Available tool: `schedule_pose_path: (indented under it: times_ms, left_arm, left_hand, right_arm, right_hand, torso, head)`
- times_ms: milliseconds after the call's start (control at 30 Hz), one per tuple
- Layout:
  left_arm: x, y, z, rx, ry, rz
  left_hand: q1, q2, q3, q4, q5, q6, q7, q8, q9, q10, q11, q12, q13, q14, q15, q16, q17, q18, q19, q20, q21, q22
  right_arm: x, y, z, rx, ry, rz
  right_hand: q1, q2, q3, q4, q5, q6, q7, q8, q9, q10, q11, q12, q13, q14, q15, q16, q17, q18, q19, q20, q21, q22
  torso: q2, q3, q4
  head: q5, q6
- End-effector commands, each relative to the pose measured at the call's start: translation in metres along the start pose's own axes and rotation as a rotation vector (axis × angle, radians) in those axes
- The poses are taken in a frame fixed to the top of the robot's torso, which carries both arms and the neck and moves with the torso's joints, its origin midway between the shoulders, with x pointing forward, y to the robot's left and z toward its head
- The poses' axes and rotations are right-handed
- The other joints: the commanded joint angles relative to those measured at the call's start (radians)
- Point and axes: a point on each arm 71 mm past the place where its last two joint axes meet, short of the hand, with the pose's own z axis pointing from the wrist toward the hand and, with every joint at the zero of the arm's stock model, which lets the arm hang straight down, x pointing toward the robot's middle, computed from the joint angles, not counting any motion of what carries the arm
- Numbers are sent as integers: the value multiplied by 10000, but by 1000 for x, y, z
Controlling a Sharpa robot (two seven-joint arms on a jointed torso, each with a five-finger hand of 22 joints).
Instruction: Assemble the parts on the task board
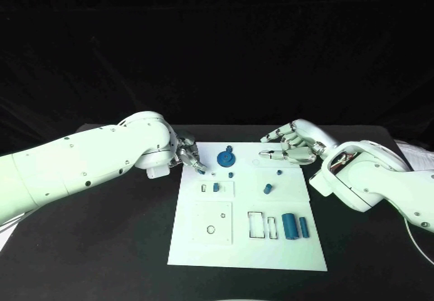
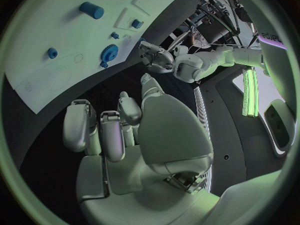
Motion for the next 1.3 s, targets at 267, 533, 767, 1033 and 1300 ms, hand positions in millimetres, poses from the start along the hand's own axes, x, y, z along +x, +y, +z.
schedule_pose_path:
  times_ms: [267,533,767,1033,1300]
  left_arm:
    - [18,2,-2,26,-267,-180]
    - [28,2,0,-115,52,87]
    - [35,3,2,-233,304,201]
    - [40,4,5,-294,389,190]
    - [43,5,7,-391,462,190]
  left_hand:
    - [-70,-99,1310,-1189,44,168,-80,70,29,97,-11,-24,-9,1073,21,31,2635,-118,864,-32,80,2281]
    - [-97,-121,1368,-1202,56,177,-84,80,35,105,-15,-32,-23,1073,17,31,2635,-118,864,-34,79,2280]
    - [-112,-124,1385,-1200,58,180,-83,83,37,87,-15,-78,-74,1073,17,31,2635,-113,855,-35,63,2265]
    - [-126,-125,1402,-1198,59,184,-84,87,40,87,-15,-86,-84,1073,16,31,2635,-114,857,-36,66,2268]
    - [-157,-127,1434,-1193,60,194,-87,97,46,89,-17,-97,-100,1073,15,31,2635,-115,859,-38,69,2272]
  right_arm:
    - [2,0,0,-36,130,0]
    - [3,0,0,-32,138,13]
    - [3,0,0,-40,146,20]
    - [3,0,0,-53,150,23]
    - [3,0,0,-52,155,23]
  right_hand:
    - [-1,136,-60,19,27,61,5,6,10,28,-66,59,14,729,-81,-18,1211,99,0,-32,-25,10]
    - [-1,136,-60,19,27,61,5,6,10,28,-66,59,14,729,-81,-18,1211,99,0,-32,-25,10]
    - [-1,136,-60,19,27,61,5,6,10,28,-66,59,14,729,-81,-18,1211,99,0,-32,-25,10]
    - [-1,136,-60,19,27,61,5,6,10,28,-66,59,14,729,-81,-18,1211,99,0,-32,-25,10]
    - [-1,136,-60,19,27,61,5,6,10,28,-66,59,14,729,-81,-18,1211,99,0,-32,-25,10]
  torso:
    - [-47,-30,67]
    - [-29,-23,57]
    - [-36,-14,61]
    - [-40,-16,56]
    - [-37,-16,58]
  head:
    - [-7,-43]
    - [-4,-69]
    - [7,-104]
    - [7,-116]
    - [10,-128]
